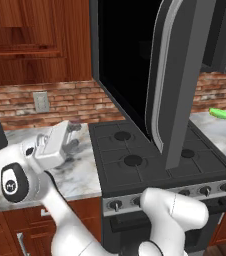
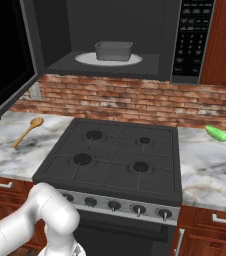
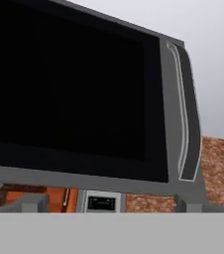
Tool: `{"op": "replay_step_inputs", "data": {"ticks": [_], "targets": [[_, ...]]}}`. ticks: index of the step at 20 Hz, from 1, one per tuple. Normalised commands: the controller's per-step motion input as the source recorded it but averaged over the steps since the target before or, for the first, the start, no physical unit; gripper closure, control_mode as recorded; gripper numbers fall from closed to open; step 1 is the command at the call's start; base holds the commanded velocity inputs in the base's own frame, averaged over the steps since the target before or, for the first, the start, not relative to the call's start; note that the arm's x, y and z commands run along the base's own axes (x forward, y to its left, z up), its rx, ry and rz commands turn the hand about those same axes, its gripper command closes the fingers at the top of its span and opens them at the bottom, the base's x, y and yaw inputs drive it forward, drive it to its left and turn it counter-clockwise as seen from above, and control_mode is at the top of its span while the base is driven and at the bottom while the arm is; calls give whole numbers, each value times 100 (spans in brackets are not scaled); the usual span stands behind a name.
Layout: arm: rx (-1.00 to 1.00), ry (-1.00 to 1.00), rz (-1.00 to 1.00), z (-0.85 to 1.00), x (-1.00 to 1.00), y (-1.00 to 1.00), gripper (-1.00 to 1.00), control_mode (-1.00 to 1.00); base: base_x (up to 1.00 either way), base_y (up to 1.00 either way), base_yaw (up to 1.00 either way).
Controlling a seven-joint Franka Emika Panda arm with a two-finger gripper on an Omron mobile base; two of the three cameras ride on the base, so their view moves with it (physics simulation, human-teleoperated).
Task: Close the microwave door.
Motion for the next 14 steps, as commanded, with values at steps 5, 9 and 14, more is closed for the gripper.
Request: {"op": "replay_step_inputs", "data": {"ticks": [5,9,14], "targets": [[0,0,14,5,54,-43,-100,-100,0,0,0],[-4,7,15,7,64,-44,-100,-100,0,0,0],[-8,10,10,20,46,-21,-100,-100,0,0,0]]}}
